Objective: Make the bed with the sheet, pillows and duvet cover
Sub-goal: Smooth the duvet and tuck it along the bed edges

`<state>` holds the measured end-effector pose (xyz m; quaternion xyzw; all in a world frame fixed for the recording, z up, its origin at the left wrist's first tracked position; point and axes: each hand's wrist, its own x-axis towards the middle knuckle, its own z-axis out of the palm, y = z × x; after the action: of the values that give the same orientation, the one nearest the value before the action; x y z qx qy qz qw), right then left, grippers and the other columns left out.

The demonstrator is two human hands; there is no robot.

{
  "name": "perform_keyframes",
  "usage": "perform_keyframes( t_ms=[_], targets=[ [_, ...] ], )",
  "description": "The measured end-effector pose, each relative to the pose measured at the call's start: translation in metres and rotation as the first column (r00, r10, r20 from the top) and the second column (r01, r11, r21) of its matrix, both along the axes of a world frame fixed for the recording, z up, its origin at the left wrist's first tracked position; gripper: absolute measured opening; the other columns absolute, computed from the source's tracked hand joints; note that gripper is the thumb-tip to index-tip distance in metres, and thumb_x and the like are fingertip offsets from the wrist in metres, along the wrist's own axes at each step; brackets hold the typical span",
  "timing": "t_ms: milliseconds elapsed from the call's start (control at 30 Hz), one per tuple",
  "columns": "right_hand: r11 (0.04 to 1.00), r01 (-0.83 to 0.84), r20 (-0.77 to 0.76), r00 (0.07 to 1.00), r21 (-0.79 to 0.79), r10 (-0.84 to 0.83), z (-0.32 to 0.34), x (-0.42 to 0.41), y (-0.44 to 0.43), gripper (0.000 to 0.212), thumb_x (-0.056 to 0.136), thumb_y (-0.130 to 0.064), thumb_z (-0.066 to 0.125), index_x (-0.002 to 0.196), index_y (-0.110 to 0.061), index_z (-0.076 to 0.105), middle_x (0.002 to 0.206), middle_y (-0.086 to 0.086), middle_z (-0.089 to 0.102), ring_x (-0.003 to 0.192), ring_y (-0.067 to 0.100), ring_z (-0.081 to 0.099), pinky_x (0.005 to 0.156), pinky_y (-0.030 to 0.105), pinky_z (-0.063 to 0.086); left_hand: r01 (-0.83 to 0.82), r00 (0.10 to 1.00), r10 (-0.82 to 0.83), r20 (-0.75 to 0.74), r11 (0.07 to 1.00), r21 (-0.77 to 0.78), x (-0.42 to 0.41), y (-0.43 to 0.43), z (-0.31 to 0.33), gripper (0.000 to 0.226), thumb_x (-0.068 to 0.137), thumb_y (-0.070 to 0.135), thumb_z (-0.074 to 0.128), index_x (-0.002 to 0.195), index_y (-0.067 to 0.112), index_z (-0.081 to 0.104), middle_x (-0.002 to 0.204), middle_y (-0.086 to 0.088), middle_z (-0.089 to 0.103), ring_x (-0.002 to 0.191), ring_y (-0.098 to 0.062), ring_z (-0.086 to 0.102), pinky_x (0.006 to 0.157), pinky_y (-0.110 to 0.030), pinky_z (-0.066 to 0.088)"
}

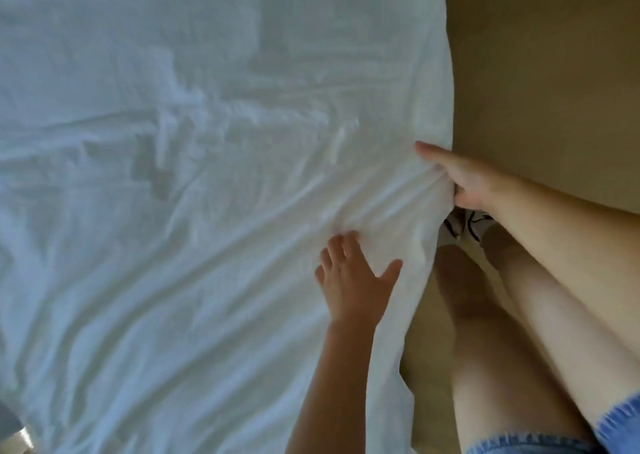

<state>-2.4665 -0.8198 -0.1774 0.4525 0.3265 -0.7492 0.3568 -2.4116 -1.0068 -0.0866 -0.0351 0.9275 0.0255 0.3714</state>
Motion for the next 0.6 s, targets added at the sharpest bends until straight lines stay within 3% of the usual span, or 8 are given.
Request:
perform_keyframes(
  t_ms=[67, 133, 233, 333, 400, 467, 533, 600],
  targets=[
    [0.965, -0.128, -0.01, 0.992, -0.231, 0.129, -0.007, 0.029, -0.005, 0.051, 0.064, -0.035, 0.08, 0.11, -0.02, 0.063, 0.106, 0.002, 0.072, 0.094, 0.017, 0.069, 0.089, 0.037, 0.047, 0.022, 0.996, -0.014, 0.087, 0.996, -0.088, 0.026, -0.017, -0.007, 0.082, 0.074, 0.065, 0.06, 0.138, 0.021, 0.031, 0.139, -0.002, 0.033, 0.127, -0.025, 0.034, 0.103, -0.039, 0.031],
    [0.902, -0.293, -0.051, 0.955, -0.318, 0.292, -0.003, 0.055, -0.022, 0.065, 0.055, -0.022, 0.088, 0.114, -0.018, 0.061, 0.103, 0.0, 0.072, 0.096, 0.016, 0.067, 0.082, 0.032, 0.05, 0.026, 0.995, -0.016, 0.101, 0.995, -0.1, 0.041, -0.024, -0.01, 0.087, 0.073, 0.067, 0.06, 0.14, 0.02, 0.028, 0.14, -0.003, 0.033, 0.128, -0.025, 0.034, 0.102, -0.04, 0.033],
    [0.91, -0.4, -0.119, 0.914, -0.109, 0.388, 0.017, 0.065, -0.061, 0.039, 0.071, -0.008, 0.077, 0.105, -0.021, 0.062, 0.085, -0.011, 0.072, 0.085, 0.006, 0.065, 0.06, 0.017, 0.051, 0.047, 0.998, -0.044, 0.045, 0.996, -0.07, 0.047, -0.023, -0.01, 0.088, 0.072, 0.068, 0.061, 0.137, 0.017, 0.031, 0.136, -0.003, 0.036, 0.123, -0.025, 0.038, 0.096, -0.038, 0.037],
    [0.94, -0.244, -0.14, 0.949, 0.238, 0.282, 0.028, 0.074, -0.073, 0.032, 0.066, -0.016, 0.084, 0.088, -0.026, 0.063, 0.072, -0.018, 0.07, 0.07, -0.004, 0.065, 0.05, 0.009, 0.046, 0.013, 0.999, -0.014, -0.045, 1.0, -0.003, 0.044, -0.018, -0.003, 0.091, 0.066, 0.073, 0.058, 0.132, 0.014, 0.035, 0.131, -0.002, 0.04, 0.118, -0.022, 0.043, 0.091, -0.037, 0.039],
    [0.906, -0.118, -0.06, 0.986, 0.406, 0.155, 0.023, 0.088, -0.055, 0.035, 0.057, -0.024, 0.088, 0.083, -0.025, 0.064, 0.071, -0.016, 0.07, 0.064, 0.0, 0.066, 0.049, 0.013, 0.048, 0.093, 0.983, -0.075, -0.168, 0.991, 0.099, 0.045, -0.018, 0.006, 0.085, 0.066, 0.073, 0.056, 0.124, 0.012, 0.045, 0.121, -0.004, 0.049, 0.109, -0.024, 0.051, 0.086, -0.039, 0.044],
    [0.856, -0.121, 0.115, 0.991, 0.503, 0.073, 0.012, 0.103, -0.044, 0.047, 0.052, -0.033, 0.09, 0.09, -0.023, 0.064, 0.083, -0.006, 0.071, 0.075, 0.013, 0.068, 0.061, 0.026, 0.054, 0.219, 0.954, -0.183, -0.237, 0.966, 0.137, 0.051, -0.024, 0.009, 0.071, 0.073, 0.062, 0.06, 0.12, 0.01, 0.052, 0.116, -0.008, 0.055, 0.104, -0.027, 0.056, 0.083, -0.041, 0.047],
    [0.88, -0.126, 0.242, 0.97, 0.457, 0.013, 0.002, 0.108, -0.056, 0.049, 0.053, -0.039, 0.089, 0.09, -0.021, 0.062, 0.093, -0.001, 0.068, 0.08, 0.019, 0.066, 0.064, 0.031, 0.053, 0.226, 0.971, -0.216, -0.099, 0.97, 0.093, 0.061, -0.037, 0.004, 0.065, 0.08, 0.054, 0.06, 0.128, 0.012, 0.047, 0.126, -0.007, 0.048, 0.115, -0.027, 0.049, 0.091, -0.041, 0.041],
    [0.982, -0.089, 0.184, 0.981, 0.167, 0.058, -0.005, 0.118, -0.077, 0.043, 0.058, -0.039, 0.087, 0.091, -0.02, 0.066, 0.096, 0.004, 0.072, 0.082, 0.023, 0.07, 0.063, 0.031, 0.056, 0.202, 0.978, -0.203, 0.058, 0.979, 0.017, 0.07, -0.053, -0.007, 0.065, 0.085, 0.052, 0.054, 0.136, 0.017, 0.035, 0.137, -0.003, 0.036, 0.126, -0.023, 0.037, 0.099, -0.037, 0.034]
  ],
)
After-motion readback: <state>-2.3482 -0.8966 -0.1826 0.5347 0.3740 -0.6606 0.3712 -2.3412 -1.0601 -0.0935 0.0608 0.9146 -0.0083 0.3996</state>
